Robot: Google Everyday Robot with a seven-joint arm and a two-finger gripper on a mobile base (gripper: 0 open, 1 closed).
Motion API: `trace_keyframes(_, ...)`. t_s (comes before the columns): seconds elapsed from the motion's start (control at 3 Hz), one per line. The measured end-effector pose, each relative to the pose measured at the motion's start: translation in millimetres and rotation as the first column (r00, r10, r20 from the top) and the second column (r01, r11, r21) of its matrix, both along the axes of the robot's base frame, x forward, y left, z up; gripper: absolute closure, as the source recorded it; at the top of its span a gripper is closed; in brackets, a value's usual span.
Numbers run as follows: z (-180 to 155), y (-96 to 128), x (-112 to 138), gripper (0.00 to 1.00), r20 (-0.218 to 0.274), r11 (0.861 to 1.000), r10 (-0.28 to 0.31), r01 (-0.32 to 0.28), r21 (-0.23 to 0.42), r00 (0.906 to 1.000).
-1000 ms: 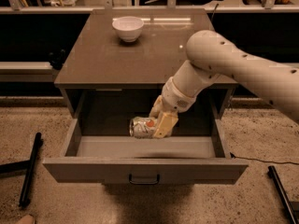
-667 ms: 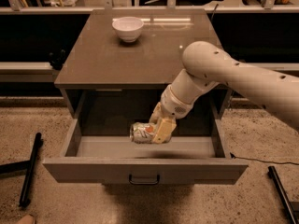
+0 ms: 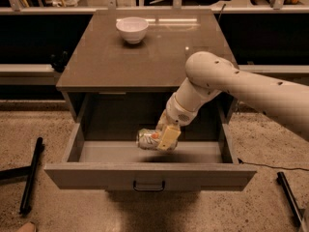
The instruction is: Place 7up can into top drawer
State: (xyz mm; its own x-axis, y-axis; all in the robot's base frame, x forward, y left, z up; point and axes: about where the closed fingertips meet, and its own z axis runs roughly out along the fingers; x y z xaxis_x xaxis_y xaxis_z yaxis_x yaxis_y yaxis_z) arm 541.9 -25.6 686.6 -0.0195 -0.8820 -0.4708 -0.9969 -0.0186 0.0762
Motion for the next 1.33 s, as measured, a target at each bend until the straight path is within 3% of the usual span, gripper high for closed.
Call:
trace_keyframes(0.67, -16.7, -18.6, 24.0, 0.12, 0.03, 0.991, -0.071, 0.074, -0.107, 0.997)
trace_keyframes(1.0, -21.2, -32.4, 30.2, 0.0, 0.043, 0.979, -0.115, 0.12, -0.165, 0.9925)
trace_keyframes(1.33, -17.7, -41.7, 31.2, 0.0, 0.053, 0.971, -0.137, 0.145, -0.191, 0.9892)
